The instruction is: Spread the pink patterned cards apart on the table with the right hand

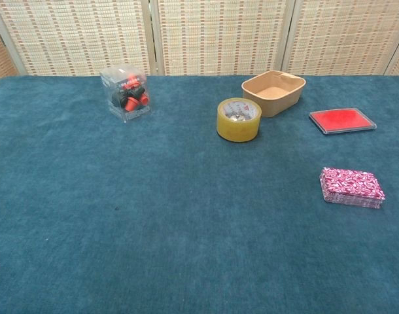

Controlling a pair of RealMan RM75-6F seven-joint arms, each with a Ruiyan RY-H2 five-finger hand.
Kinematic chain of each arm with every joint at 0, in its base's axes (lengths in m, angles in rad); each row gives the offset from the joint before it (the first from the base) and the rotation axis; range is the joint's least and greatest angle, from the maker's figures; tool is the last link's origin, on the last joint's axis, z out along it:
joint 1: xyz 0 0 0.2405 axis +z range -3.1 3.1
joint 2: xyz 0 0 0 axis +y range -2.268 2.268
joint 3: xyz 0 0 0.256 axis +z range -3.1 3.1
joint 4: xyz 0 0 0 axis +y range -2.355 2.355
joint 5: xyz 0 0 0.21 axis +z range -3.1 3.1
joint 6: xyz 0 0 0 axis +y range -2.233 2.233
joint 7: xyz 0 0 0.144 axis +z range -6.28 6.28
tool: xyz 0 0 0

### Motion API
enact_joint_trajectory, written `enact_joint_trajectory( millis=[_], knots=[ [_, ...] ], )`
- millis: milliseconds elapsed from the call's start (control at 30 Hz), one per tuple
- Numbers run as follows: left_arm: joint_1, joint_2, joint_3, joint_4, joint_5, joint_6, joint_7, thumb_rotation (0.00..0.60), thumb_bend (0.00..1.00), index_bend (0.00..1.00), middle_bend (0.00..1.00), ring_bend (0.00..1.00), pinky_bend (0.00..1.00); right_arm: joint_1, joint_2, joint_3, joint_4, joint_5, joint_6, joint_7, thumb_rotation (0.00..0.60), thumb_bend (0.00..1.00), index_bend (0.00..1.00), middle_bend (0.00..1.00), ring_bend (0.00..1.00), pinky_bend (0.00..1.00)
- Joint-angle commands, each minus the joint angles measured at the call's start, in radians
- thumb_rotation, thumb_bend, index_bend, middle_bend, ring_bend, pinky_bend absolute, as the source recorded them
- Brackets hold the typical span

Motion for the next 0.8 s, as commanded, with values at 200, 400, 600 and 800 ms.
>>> enact_joint_trajectory(
  millis=[200,400,600,800],
  knots=[
    [-0.014,0.000,0.001,-0.013,0.009,-0.017,0.003,0.600,0.46,0.00,0.00,0.00,0.12,0.015,-0.034,0.016,0.032,0.031,-0.026,-0.003,0.600,0.28,0.00,0.00,0.00,0.00],
    [-0.027,0.003,0.003,-0.013,0.018,-0.034,-0.009,0.600,0.46,0.00,0.00,0.00,0.12,0.087,-0.053,0.050,0.006,0.098,-0.147,-0.038,0.600,0.28,0.00,0.02,0.00,0.00],
    [-0.034,0.008,0.008,-0.010,0.021,-0.046,-0.024,0.600,0.46,0.00,0.00,0.00,0.12,0.173,-0.069,0.086,-0.071,0.241,-0.272,-0.282,0.600,0.28,0.06,0.06,0.00,0.00],
    [-0.029,0.011,0.016,-0.010,0.038,-0.033,-0.031,0.600,0.46,0.00,0.00,0.00,0.12,0.250,-0.074,0.084,-0.146,0.391,-0.374,-0.464,0.600,0.28,0.07,0.06,0.00,0.00]
  ],
)
